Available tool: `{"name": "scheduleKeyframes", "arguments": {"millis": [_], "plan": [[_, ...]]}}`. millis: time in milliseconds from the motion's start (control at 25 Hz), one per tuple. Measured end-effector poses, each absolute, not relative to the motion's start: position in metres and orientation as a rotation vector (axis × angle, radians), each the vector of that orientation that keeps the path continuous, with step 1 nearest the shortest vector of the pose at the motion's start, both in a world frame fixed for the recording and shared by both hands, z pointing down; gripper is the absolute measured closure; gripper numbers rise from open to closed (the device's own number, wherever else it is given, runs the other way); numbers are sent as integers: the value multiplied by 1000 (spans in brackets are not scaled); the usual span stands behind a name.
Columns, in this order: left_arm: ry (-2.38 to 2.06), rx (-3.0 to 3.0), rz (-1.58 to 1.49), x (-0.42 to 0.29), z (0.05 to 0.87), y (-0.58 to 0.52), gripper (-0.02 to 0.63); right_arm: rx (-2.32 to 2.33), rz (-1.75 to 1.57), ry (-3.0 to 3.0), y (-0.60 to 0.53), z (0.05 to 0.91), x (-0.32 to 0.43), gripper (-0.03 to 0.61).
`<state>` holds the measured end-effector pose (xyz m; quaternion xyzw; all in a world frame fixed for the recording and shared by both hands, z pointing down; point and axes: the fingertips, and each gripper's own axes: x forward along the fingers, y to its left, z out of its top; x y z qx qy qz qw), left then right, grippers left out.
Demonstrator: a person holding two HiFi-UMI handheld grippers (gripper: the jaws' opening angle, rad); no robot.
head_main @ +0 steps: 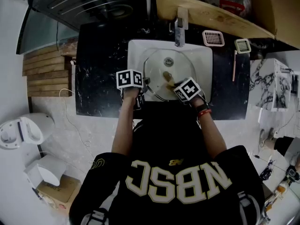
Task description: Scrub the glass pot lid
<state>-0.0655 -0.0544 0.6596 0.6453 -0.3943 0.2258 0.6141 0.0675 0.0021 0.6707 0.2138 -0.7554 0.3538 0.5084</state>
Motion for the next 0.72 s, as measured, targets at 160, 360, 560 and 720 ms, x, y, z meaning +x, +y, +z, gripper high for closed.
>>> {"name": "scheduleKeyframes", "arguments": {"millis": [160,360,560,720], "plan": [[-920,1488,527,-66,660,-54,518,474,857,-1863,-4,670,42,503],[-933,1492,539,-67,660,-55,520,465,824,-1914,-30,677,17,502],[-938,1489,544,-67,661,-54,520,520,747,-1910,-68,689,6,500],[-936,1481,541,-67,662,-54,518,569,707,-1895,-97,700,10,500]]}}
